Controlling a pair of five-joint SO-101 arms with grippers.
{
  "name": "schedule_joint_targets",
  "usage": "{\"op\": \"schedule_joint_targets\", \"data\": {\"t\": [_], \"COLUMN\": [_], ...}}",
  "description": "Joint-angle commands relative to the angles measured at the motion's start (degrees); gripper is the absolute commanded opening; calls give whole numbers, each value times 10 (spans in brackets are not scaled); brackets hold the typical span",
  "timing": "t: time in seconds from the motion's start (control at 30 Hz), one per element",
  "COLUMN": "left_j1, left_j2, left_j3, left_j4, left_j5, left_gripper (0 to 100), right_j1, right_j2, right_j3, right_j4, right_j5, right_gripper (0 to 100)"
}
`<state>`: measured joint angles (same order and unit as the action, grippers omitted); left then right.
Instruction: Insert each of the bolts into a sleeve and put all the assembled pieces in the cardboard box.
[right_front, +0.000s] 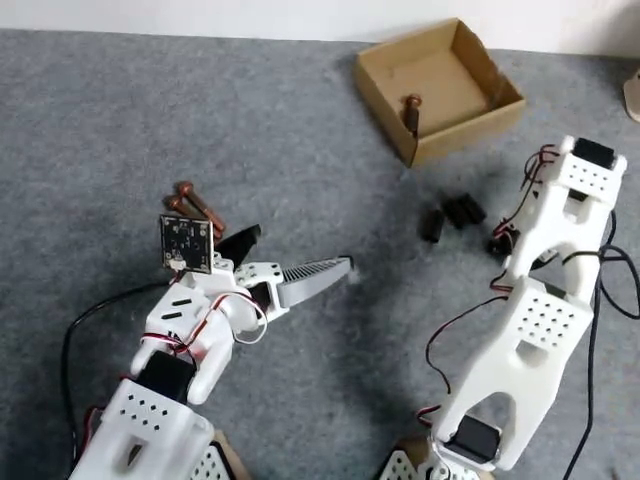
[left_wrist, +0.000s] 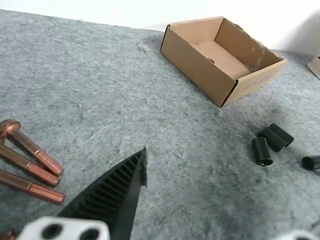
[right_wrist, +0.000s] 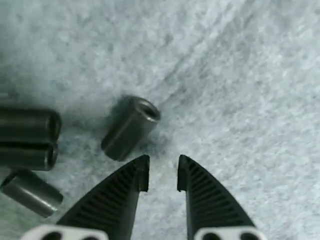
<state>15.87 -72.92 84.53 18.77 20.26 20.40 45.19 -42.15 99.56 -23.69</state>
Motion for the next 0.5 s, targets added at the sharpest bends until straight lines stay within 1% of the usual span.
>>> {"op": "schedule_joint_targets", "data": {"t": [0.0,0.3,0.47], "left_j1": [15,26,26], "left_j2": [0,0,0], "left_j3": [-5,-2,-2], "left_j4": [-13,-13,-13], "left_j5": [-14,-15,-16], "left_gripper": [527,527,527], "right_j1": [-20,-28,-29], "right_j2": [-47,-45,-46], "right_j3": [-5,-5,-5], "right_j4": [-2,-32,-49], "right_j5": [-32,-72,-75], "right_gripper": [94,94,94]}}
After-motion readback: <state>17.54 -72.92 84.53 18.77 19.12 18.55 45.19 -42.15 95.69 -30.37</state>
